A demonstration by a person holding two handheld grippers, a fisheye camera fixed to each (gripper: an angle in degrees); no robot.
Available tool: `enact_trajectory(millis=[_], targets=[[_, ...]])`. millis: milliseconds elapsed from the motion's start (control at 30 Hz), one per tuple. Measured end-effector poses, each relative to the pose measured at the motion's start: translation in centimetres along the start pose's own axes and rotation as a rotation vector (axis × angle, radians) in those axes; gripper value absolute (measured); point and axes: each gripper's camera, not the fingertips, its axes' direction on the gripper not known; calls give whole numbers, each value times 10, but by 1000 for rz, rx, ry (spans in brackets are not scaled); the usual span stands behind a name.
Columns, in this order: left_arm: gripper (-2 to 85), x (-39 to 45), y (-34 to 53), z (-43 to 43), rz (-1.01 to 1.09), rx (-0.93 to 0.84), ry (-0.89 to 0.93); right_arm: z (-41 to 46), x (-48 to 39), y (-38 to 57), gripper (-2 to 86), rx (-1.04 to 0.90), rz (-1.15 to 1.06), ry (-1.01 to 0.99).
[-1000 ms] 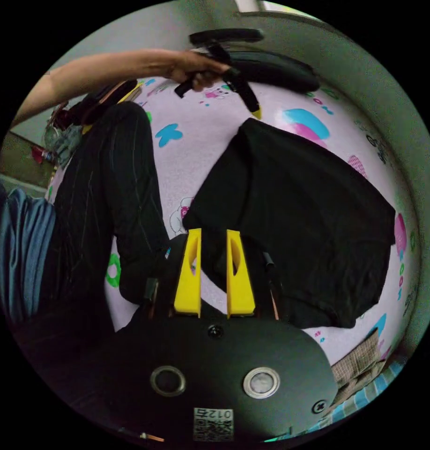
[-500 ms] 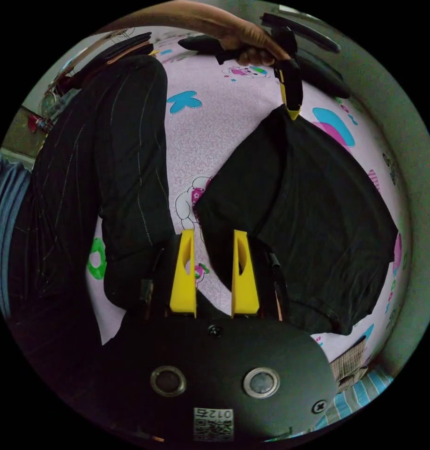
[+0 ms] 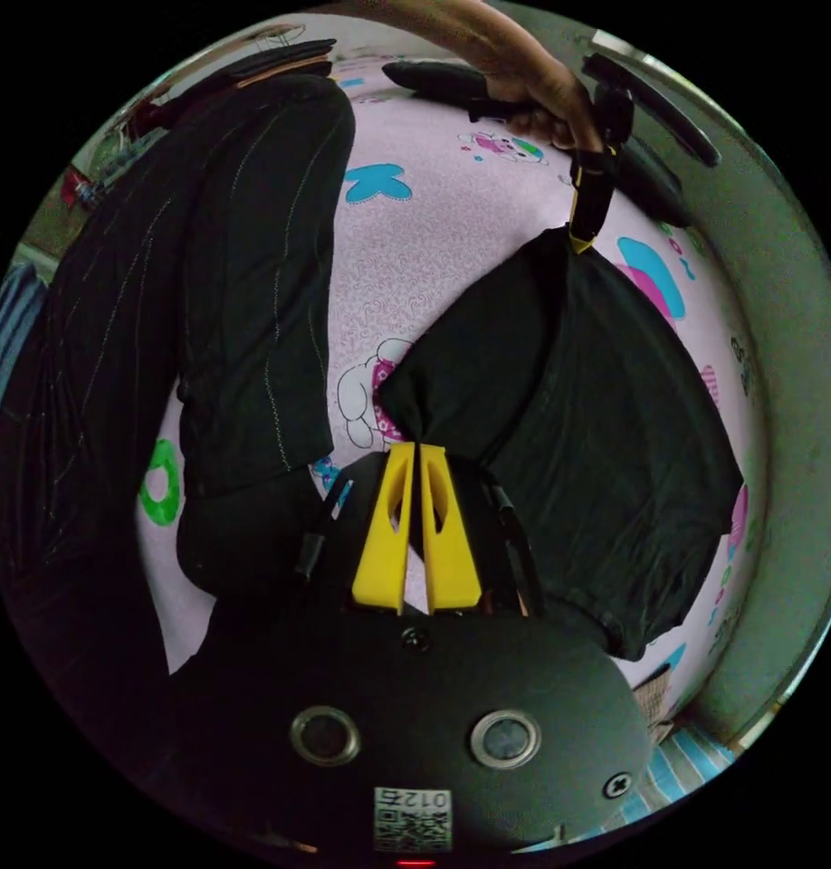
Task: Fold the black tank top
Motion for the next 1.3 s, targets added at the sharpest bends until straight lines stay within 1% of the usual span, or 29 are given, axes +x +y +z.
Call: enact_trajectory(millis=[133,367,500,633,733,833,1000,1100,1167,1233,1300], targets=[[6,-14,-2,-11,-54,-6,84,-16,23,15,-9,26,89,-120],[2,-24,8,-38,-57,-54,110,-69,50,45,-9,190,180,-321],[2,-29,8,-56,-78,-62,162,-93,65,62,-9,235,226,-362],[2,-26,-7,-72,-76,-73,185,-121,94,89,-8,278,319,-424],[2,-16,-38,-96,-51,-67,193,-146,124,113,-9,304,396,-465],[2,-7,-70,-115,-17,-58,195,-176,163,144,-9,353,490,-463],[3,32,-171,-148,101,-88,151,-218,235,200,-9,380,634,-409],[4,53,-233,-151,138,-117,130,-232,283,236,-9,399,741,-431],[6,63,-267,-144,145,-130,132,-230,322,266,-8,400,860,-454],[10,69,-295,-131,130,-121,133,-224,346,285,-5,402,948,-458],[16,73,-317,-112,88,-67,123,-211,367,302,0,384,1040,-477]])
